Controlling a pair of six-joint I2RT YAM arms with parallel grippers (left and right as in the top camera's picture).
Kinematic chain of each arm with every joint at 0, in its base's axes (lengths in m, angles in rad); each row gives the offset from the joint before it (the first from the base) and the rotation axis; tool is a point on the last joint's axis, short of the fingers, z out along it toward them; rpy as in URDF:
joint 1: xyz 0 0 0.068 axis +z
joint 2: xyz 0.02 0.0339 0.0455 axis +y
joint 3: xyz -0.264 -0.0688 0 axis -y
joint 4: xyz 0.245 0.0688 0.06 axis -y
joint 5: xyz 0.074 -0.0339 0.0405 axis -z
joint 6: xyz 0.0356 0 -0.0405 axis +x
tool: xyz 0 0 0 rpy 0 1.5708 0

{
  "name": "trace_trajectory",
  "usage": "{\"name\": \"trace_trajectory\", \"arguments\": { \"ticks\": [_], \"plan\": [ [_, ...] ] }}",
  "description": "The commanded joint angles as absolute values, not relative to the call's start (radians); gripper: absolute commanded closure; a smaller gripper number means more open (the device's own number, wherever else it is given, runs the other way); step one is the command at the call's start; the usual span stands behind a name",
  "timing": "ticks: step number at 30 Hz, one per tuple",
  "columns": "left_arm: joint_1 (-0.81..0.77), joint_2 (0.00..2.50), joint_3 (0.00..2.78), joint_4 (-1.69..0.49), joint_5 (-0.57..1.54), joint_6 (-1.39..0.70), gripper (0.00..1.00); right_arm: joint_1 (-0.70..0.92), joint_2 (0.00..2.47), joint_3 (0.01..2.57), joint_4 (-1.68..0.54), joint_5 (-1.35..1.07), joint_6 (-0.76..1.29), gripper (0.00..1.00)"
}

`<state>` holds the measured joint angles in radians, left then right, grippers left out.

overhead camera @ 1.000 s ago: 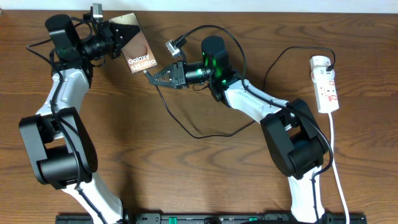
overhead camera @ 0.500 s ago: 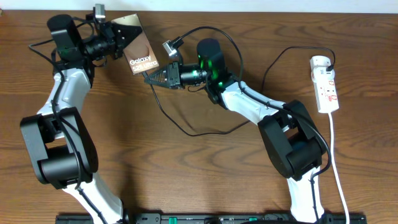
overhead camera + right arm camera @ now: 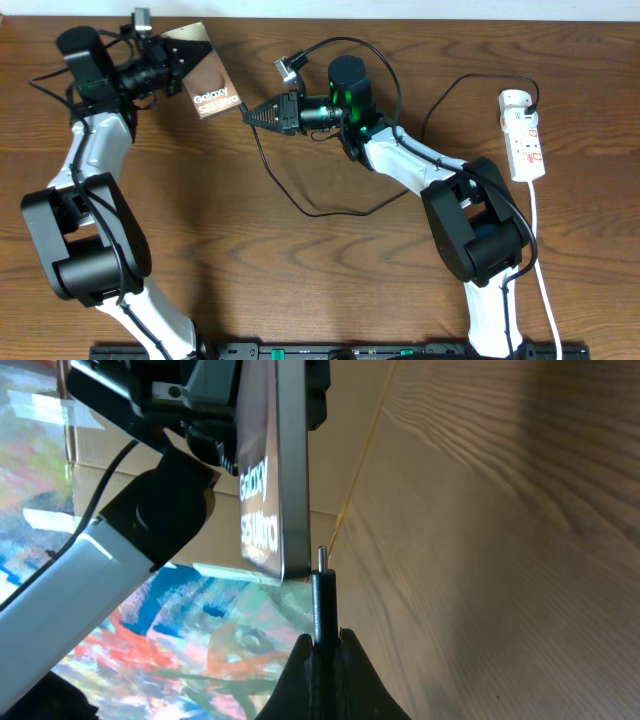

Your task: Plug charger to phone and switch on socket

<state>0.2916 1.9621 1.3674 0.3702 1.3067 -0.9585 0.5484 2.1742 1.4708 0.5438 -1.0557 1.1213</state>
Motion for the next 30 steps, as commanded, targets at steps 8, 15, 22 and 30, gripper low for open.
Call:
{"name": "trace_trajectory", "arguments": {
  "ticks": [8, 15, 22, 30],
  "plan": [
    [0.305, 1.959, 1.377, 0.381, 1.322, -0.963, 0.93, 0.564, 2.178, 1.476, 0.550, -1.091, 1.124, 0.99],
    [0.292, 1.959, 1.377, 0.381, 1.317, -0.963, 0.93, 0.597, 2.178, 1.476, 0.551, -1.091, 1.129, 0.99],
    [0.290, 1.959, 1.377, 0.381, 1.315, -0.963, 0.93, 0.602, 2.178, 1.477, 0.567, -1.091, 1.138, 0.99],
    [0.290, 1.959, 1.377, 0.381, 1.315, -0.963, 0.93, 0.602, 2.178, 1.477, 0.569, -1.091, 1.137, 0.99]
  ]
}}
